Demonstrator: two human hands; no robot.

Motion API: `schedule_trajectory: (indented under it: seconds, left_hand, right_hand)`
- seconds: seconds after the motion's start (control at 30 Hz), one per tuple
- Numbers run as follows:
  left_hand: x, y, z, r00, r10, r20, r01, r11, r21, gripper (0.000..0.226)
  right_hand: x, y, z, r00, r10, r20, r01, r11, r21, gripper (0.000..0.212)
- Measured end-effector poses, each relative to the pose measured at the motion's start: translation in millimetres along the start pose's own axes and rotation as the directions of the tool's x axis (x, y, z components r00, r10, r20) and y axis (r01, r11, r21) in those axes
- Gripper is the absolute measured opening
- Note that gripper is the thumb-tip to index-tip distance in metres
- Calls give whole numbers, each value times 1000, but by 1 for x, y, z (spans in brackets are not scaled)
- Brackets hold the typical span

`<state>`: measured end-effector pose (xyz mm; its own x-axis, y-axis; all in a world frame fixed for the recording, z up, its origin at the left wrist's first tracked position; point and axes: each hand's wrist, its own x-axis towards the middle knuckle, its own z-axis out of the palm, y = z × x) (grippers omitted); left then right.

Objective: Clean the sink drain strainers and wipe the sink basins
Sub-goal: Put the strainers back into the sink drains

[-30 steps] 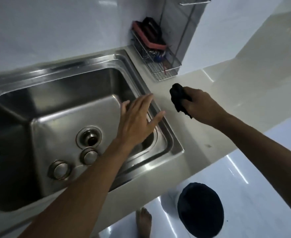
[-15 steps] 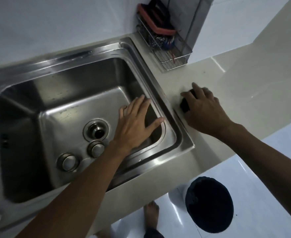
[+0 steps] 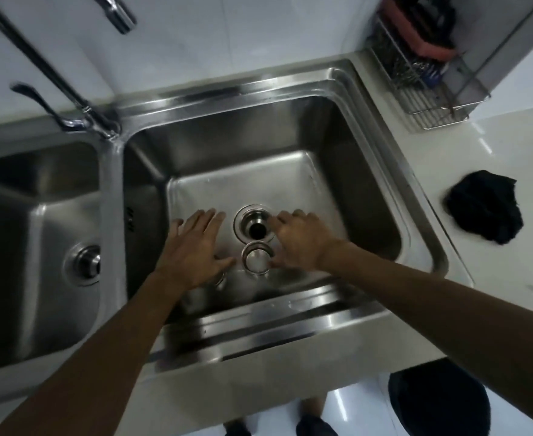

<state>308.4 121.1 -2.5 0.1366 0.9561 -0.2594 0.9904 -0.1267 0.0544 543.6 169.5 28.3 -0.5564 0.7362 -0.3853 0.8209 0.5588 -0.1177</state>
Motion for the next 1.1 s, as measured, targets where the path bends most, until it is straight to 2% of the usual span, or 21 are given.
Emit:
schedule_trajectory:
  seconds: [0.1,0.17,0.3,0.47,0.7,1.1]
  left_hand:
    - [4,-6,14,994,35,100,-36,999,6,109]
    - [11,0,21,987,73,145,-76,997,15,108]
    - [23,13,33,971,146,190,-156,987,42,92]
    - [37,16,40,968,173,182,-186,981,57,80]
    - [73,5,37,990,139,13,-138,990,-12,81]
    - [100,18,55,995,48,84,-40,994,-99,94]
  right_hand:
    - [26,-9,24,994,-26,103,38,993,-110,92]
    - [36,-11,37,990,-30,138,50,988,-145,86]
    - [45,-15,56,991,16,133,2,991,-135,66]
    - [53,-12,62,995,18,96,-3,988,-154,75]
    - [81,11,44,1000,24,-10,-25,994,-111,88]
    - [108,31,63,993,113,29,-112,994,-15,89]
